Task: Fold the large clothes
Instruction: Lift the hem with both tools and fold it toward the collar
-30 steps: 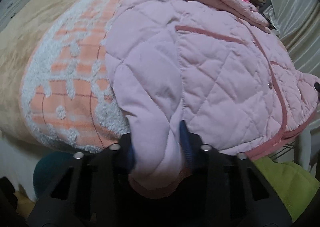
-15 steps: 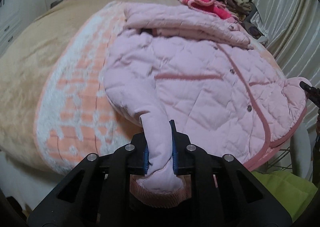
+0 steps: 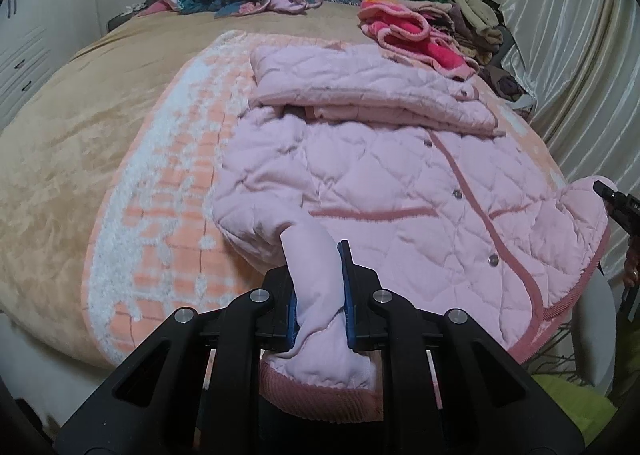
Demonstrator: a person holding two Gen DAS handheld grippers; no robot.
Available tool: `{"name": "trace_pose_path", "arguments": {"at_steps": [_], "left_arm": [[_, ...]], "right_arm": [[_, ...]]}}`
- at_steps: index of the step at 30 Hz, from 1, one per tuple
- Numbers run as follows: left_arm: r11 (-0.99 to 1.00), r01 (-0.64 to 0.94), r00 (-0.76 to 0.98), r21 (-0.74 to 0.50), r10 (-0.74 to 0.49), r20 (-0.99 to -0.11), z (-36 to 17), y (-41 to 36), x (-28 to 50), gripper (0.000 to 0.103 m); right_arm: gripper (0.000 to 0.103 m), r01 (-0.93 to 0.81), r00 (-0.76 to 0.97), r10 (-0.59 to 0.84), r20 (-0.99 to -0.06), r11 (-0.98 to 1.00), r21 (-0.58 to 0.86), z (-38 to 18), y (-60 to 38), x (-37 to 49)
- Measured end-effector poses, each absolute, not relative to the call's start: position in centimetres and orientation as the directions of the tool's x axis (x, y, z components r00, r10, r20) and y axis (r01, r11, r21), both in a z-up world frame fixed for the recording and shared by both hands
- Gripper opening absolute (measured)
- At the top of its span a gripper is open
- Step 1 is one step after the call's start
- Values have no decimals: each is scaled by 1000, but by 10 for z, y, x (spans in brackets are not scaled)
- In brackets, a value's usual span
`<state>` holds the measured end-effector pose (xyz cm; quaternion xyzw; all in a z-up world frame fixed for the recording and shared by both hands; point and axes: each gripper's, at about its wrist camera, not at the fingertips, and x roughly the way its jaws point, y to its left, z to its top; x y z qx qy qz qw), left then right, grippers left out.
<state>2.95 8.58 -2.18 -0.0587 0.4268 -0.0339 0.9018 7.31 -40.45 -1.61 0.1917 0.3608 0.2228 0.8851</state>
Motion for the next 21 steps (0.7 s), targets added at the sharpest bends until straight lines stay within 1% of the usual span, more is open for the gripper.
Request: {"name": "trace_pose_path", "arguments": {"at_steps": [21], "left_arm": [[993,16,671,-118,-98,-735,12,83,66,9]], "right_arm": [[18,-249,664,515,-541,836,490,-3,-405,101]]}}
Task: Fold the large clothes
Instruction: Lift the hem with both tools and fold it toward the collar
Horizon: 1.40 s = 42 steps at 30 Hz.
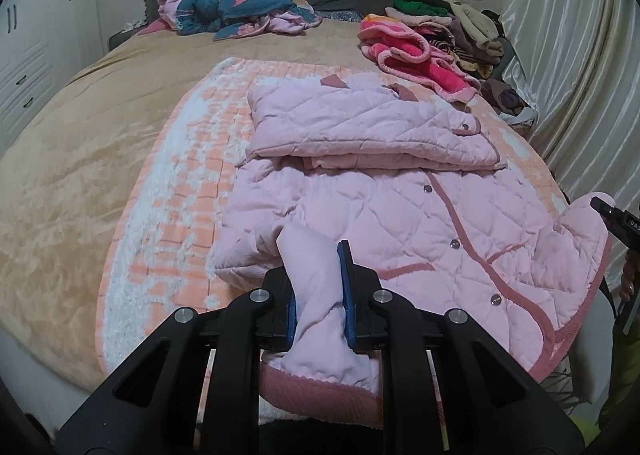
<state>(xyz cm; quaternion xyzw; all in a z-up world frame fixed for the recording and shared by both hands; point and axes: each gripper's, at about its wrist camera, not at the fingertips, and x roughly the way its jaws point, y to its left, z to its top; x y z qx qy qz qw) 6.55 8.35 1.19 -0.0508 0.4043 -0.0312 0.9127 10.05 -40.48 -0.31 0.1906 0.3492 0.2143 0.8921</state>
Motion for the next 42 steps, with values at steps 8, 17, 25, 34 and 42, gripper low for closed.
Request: {"name": "trace_pose_path", "arguments": {"at_steps": [8,17,25,34,42], "left_arm": [[990,5,698,-141,-104,-708,27,91,78,10],[988,6,740,-155,-109,-663,58,95,97,10],[981,3,783,-196,-124,-609,89,104,112,10],[983,-13,814,-183,-96,-573,120,110,147,10],[987,-42,818,-156,-55,-572,127,114,190,11]], "right_arm": [[18,-252,683,512,-521,835,490,9,-407,115],[18,-291,722,517,-459,829,477,42,-407,131],[18,-325,761,516,-393,827,458,81,-412,146],[18,-334,792,498,-352,837,433,118,-410,182],[17,-292,819,460,-343,849,441,122,-406,230]]}}
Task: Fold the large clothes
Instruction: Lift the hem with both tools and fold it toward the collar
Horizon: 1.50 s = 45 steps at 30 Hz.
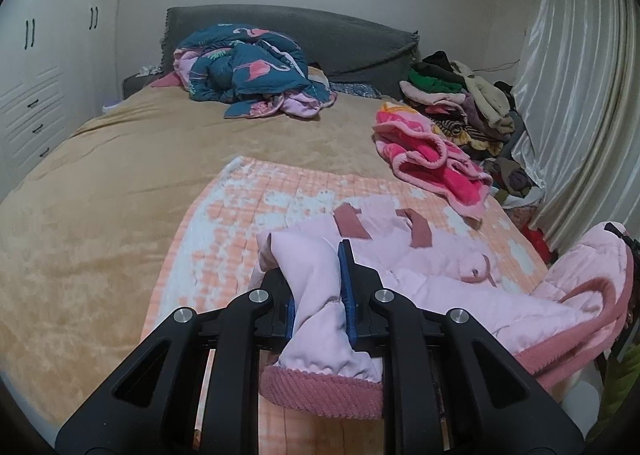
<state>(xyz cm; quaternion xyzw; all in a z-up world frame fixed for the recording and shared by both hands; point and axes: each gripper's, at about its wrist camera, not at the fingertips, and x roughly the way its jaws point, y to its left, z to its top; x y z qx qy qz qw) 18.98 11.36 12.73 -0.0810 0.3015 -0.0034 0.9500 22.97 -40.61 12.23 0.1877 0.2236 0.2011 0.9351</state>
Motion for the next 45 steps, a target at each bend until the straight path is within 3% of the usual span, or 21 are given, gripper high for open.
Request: {"name": "trace_pose_path", "arguments": {"at_steps": [11,24,45], "left_arm": [[993,-98,783,-61,39,-621,103,119,263,11],[995,-95,748,-33,50,-662,68,124,314,13],[995,-92,725,-23,51,-687,34,129,340,13]], "right_arm": [[18,-173,810,410,-420,851,496,87,-411,306],[18,-74,761,402,-510,834,547,47,-409,369],[38,-115,732,478,-485,789,603,40,-405,388]]}}
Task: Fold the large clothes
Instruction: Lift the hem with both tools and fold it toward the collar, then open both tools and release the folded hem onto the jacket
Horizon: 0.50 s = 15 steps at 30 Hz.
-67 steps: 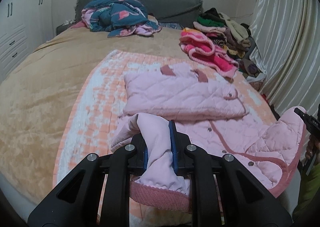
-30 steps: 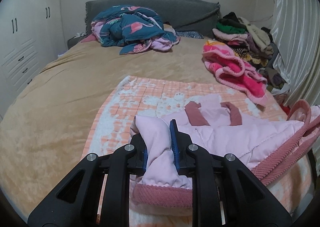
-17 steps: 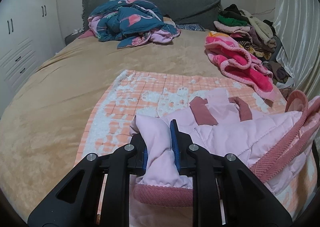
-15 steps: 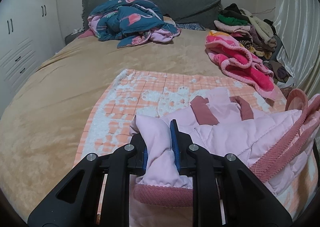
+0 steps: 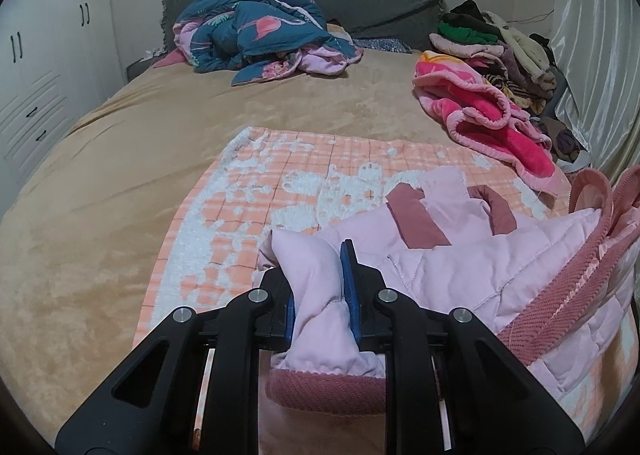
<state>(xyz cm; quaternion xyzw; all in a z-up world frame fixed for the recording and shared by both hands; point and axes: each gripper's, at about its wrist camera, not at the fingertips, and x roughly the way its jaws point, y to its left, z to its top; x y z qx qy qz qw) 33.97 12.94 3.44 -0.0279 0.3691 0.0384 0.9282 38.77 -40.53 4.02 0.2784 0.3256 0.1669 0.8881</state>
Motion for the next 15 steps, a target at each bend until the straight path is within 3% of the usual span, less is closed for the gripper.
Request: {"name": "trace_pose_path", "arguments": {"at_steps": [2,4,8,15], "left_arm": [[996,-91,723,-23,51,-689,32,129,342,13],[996,-87,722,-29,43,-691,30,129,344,13],[996,-79,722,-32,35,-691,28,128,345,16],[996,-71,722,-57,12,-692,24,125,346,32]], "right_arm": [[46,-139,726,505,-467,772,620,42,-406,388],[90,-184,724,550,-416,736,652,45,-404,384],[91,-240,728,542,-421,776,583,55,-385,374],[93,-288,651,441,-618,897,335,17,-321,351]]}}
